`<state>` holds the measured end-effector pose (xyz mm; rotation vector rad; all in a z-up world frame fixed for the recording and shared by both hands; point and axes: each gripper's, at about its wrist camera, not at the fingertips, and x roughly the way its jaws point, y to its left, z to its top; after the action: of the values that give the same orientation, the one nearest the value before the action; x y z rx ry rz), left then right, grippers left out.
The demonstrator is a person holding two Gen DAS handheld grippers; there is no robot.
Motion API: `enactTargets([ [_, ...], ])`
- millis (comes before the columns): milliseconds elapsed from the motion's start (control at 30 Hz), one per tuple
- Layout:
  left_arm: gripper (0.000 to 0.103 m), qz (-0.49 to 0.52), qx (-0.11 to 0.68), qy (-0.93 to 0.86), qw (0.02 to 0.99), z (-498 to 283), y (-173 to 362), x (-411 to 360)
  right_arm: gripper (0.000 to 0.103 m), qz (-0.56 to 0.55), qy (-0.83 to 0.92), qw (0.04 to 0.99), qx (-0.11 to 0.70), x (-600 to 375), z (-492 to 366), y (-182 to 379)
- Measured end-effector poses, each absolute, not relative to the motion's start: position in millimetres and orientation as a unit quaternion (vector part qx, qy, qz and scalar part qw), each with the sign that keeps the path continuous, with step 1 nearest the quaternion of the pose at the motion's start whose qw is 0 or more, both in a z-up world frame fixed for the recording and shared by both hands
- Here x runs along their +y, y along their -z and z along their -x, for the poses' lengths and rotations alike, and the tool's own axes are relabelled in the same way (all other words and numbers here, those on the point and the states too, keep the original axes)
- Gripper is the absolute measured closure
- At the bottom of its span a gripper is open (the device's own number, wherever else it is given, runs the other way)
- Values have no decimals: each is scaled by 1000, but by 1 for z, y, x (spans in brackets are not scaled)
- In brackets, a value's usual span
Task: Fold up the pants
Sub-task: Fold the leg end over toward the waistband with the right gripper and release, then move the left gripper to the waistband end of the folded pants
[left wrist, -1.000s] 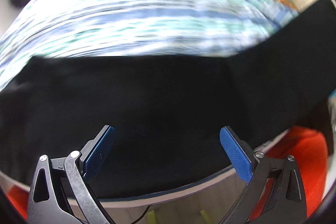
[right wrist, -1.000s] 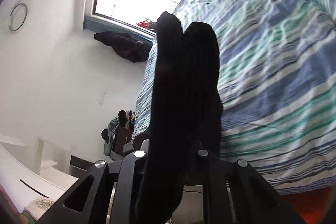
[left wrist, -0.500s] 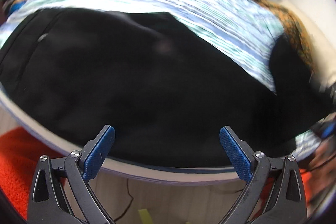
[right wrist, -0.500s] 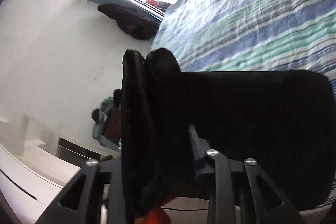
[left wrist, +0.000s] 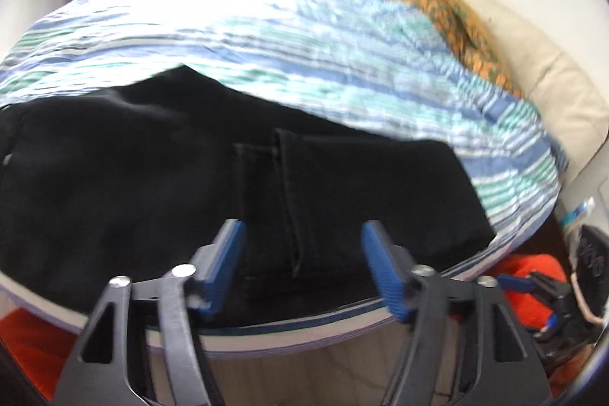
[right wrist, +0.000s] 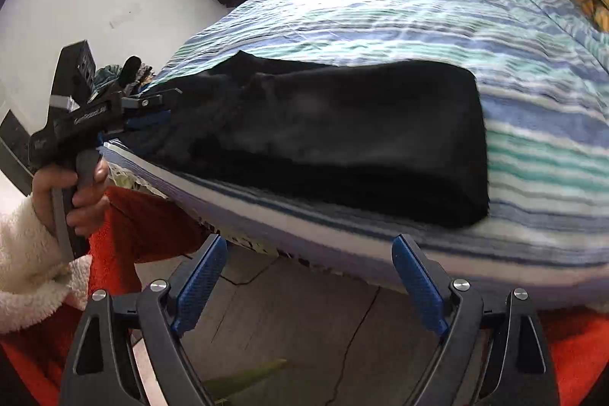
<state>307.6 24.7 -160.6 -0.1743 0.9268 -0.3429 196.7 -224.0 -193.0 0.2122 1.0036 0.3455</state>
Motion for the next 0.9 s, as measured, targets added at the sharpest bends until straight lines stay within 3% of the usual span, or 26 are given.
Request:
enactTargets([
  [33, 57, 84, 459, 163, 870, -314, 169, 19, 15, -106, -163, 863, 466, -228, -193, 188],
  [200, 72, 75, 491, 153, 855, -320, 186, 15, 15, -82, -151, 881, 442, -237, -189, 186],
  [333, 96, 67, 485, 135, 861, -322, 180, 15, 15, -86, -145, 880, 444, -242, -185, 181],
  [600, 98, 60, 496, 85, 862, -304, 189, 28, 15, -112, -133, 887, 428, -254, -181, 181],
  [700, 94, 55, 491, 85, 865, -304, 189, 25, 15, -111, -130, 881, 442, -252, -187, 187],
  [767, 72, 63, 486, 93, 867, -303, 184, 25, 15, -109, -129, 876, 451, -253, -189, 189],
  [800, 48, 66, 480, 91, 870, -301, 181, 27, 15, -108, -129, 875, 454, -252, -191, 190],
  [833, 31, 64, 469, 80, 877, -298, 179, 29, 15, -106, -128, 874, 456, -251, -192, 191],
  [900, 26, 59, 450, 63, 889, -293, 173, 35, 15, -101, -127, 874, 457, -250, -193, 194],
])
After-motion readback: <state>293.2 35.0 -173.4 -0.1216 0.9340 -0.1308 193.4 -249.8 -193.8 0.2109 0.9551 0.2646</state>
